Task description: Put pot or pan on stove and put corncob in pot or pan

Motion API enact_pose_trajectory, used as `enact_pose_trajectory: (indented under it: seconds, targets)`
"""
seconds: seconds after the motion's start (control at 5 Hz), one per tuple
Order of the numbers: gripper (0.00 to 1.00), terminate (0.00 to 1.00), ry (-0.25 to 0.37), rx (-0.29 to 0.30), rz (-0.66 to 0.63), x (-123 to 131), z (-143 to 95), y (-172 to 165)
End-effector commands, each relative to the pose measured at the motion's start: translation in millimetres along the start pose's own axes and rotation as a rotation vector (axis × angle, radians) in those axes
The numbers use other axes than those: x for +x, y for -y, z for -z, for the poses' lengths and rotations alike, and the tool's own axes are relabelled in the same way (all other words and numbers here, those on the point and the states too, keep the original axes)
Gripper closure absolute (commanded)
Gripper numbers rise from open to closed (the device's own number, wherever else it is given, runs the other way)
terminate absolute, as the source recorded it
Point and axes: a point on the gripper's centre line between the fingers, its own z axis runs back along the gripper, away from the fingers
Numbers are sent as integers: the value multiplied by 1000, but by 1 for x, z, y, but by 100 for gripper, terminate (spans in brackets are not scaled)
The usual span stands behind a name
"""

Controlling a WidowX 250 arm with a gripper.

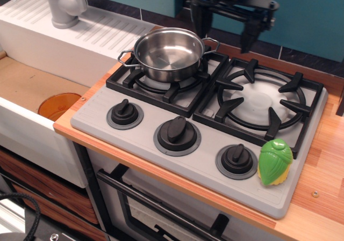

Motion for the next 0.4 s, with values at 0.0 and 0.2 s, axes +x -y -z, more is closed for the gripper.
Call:
enact_pose_trajectory:
  seconds: [0.0, 0.2]
  targets:
    - [0, 0, 57, 10, 14, 11, -7, -21]
    - [0, 0, 79, 9, 20, 15, 2, -28]
